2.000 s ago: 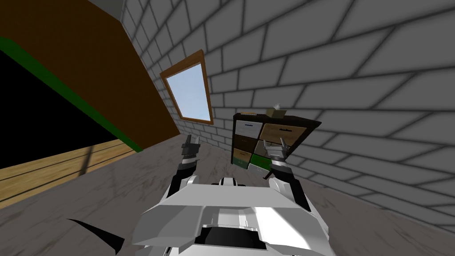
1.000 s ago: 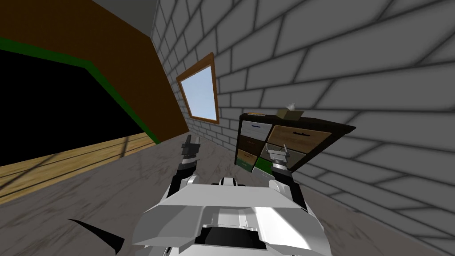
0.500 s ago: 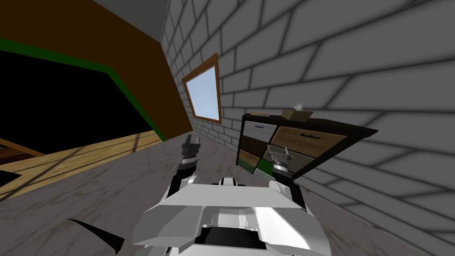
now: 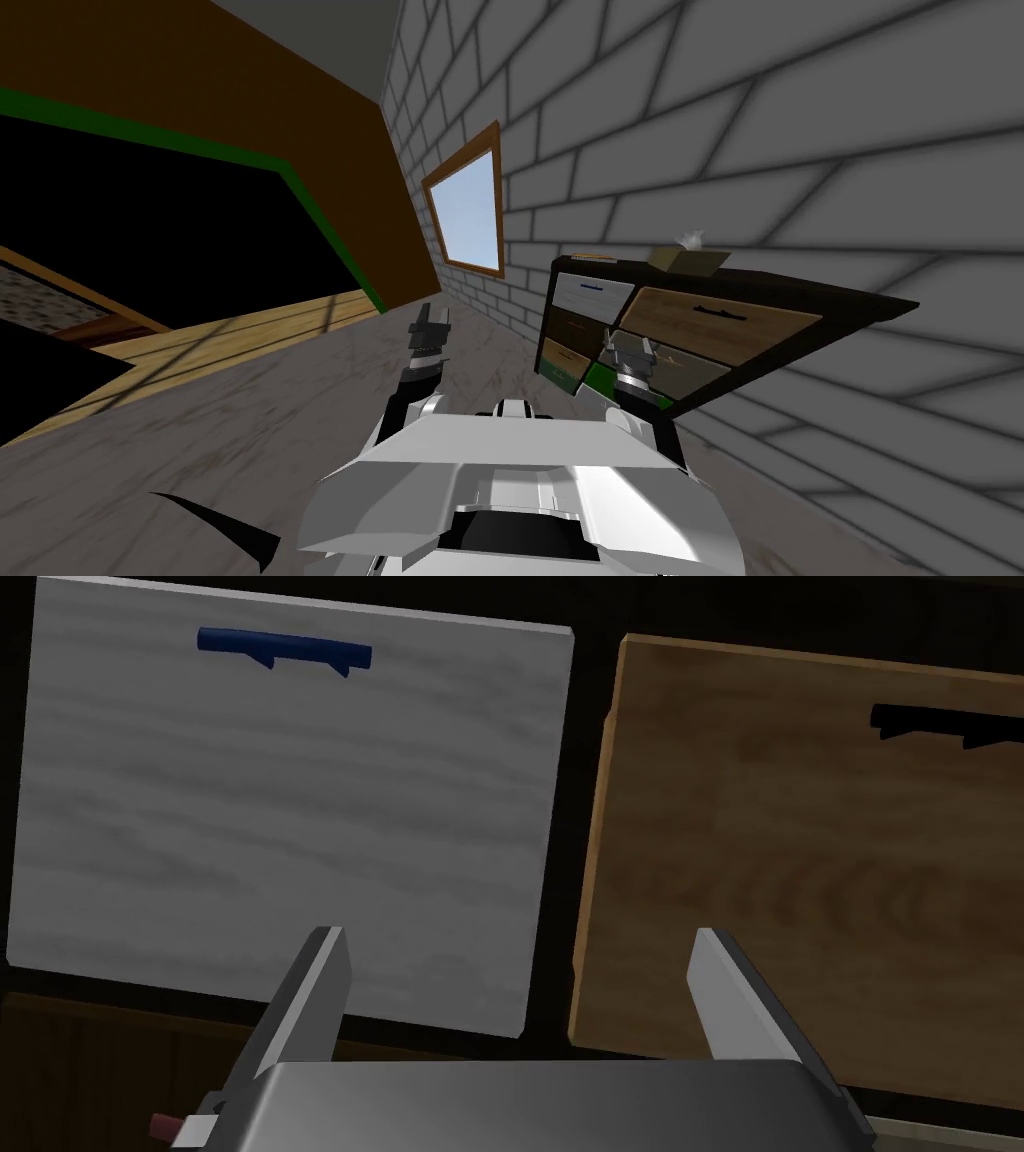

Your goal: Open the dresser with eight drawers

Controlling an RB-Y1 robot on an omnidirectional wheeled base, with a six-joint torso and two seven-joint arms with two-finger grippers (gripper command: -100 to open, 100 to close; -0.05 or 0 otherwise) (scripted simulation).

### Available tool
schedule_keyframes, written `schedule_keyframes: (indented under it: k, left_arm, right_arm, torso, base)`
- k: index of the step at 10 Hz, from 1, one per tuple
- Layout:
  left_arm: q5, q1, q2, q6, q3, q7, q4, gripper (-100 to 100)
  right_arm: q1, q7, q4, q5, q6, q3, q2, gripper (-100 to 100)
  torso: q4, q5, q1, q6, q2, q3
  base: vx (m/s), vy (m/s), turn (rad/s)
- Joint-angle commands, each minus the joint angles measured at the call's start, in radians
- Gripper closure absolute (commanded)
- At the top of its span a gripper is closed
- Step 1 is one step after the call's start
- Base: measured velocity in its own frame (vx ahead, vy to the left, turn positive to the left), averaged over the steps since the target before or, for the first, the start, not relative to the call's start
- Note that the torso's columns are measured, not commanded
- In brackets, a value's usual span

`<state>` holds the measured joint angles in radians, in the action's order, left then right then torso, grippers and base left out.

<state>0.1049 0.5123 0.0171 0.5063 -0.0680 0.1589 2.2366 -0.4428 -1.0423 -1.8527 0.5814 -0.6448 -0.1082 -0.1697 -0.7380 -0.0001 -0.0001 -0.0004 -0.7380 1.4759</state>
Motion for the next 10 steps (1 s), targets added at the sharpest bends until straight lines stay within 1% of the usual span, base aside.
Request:
schedule_keyframes:
  k: [1, 2, 3, 4, 5, 6, 7, 8, 9, 10]
  left_arm:
    - [0.0, 0.0, 0.0, 0.0, 0.0, 0.0, 0.0, 0]
    - [0.0, 0.0, 0.0, 0.0, 0.0, 0.0, 0.0, 0]
    - [0.0, 0.0, 0.0, 0.0, 0.0, 0.0, 0.0, 0]
    - [0.0, 0.0, 0.0, 0.0, 0.0, 0.0, 0.0, 0]
    - [0.0, 0.0, 0.0, 0.0, 0.0, 0.0, 0.0, 0]
    - [0.0, 0.0, 0.0, 0.0, 0.0, 0.0, 0.0, 0]
    - [0.0, 0.0, 0.0, 0.0, 0.0, 0.0, 0.0, 0]
    - [0.0, 0.0, 0.0, 0.0, 0.0, 0.0, 0.0, 0]
    - [0.0, 0.0, 0.0, 0.0, 0.0, 0.0, 0.0, 0]
    - [0.0, 0.0, 0.0, 0.0, 0.0, 0.0, 0.0, 0]
  right_arm:
    - [0.004, -0.062, 0.02, 0.014, -0.013, 0.002, 0.003, -100]
    - [0.013, -0.1, 0.055, 0.047, -0.03, 0.001, 0.005, -100]
    - [0.013, -0.125, 0.055, 0.047, -0.03, 0.001, 0.005, -100]
    - [0.023, -0.154, 0.091, 0.079, -0.047, 0.001, 0.006, -100]
    - [0.023, -0.181, 0.091, 0.079, -0.047, 0.001, 0.006, -100]
    - [0.023, -0.194, 0.091, 0.079, -0.047, 0.001, 0.006, -100]
    - [0.034, -0.231, 0.128, 0.11, -0.064, 0.001, 0.006, -100]
    - [0.034, -0.258, 0.128, 0.11, -0.064, 0.001, 0.006, -100]
    - [0.046, -0.286, 0.164, 0.141, -0.08, 0.001, 0.006, -100]
    - [0.046, -0.314, 0.164, 0.141, -0.08, 0.001, 0.006, -100]
  torso:
    - [0.0, 0.0, 0.0, 0.001, 0.0, 0.0]
    - [0.0, 0.0, 0.0, 0.001, 0.0, 0.0]
    - [0.0, 0.0, 0.0, 0.0, 0.0, 0.0]
    - [0.0, 0.0, 0.0, 0.001, 0.0, 0.0]
    - [0.0, 0.0, 0.0, 0.0, 0.0, 0.0]
    - [0.0, 0.0, 0.0, 0.001, 0.0, 0.0]
    - [0.0, 0.0, 0.0, 0.001, 0.0, 0.0]
    - [0.0, 0.0, 0.0, 0.0, 0.0, 0.0]
    - [0.0, 0.0, 0.0, 0.001, 0.0, 0.0]
    - [0.0, 0.0, 0.0, 0.0, 0.0, 0.0]
  base:
    - [-0.002, -0.005, -0.023]
    - [-0.007, -0.004, 0.176]
    - [-0.006, -0.008, 0.112]
    - [-0.008, -0.01, 0.165]
    - [-0.008, -0.011, 0.093]
    - [-0.003, -0.006, -0.004]
    - [-0.005, -0.006, 0.193]
    - [-0.006, -0.01, 0.108]
    - [-0.013, -0.011, 0.166]
    - [-0.011, -0.012, 0.086]
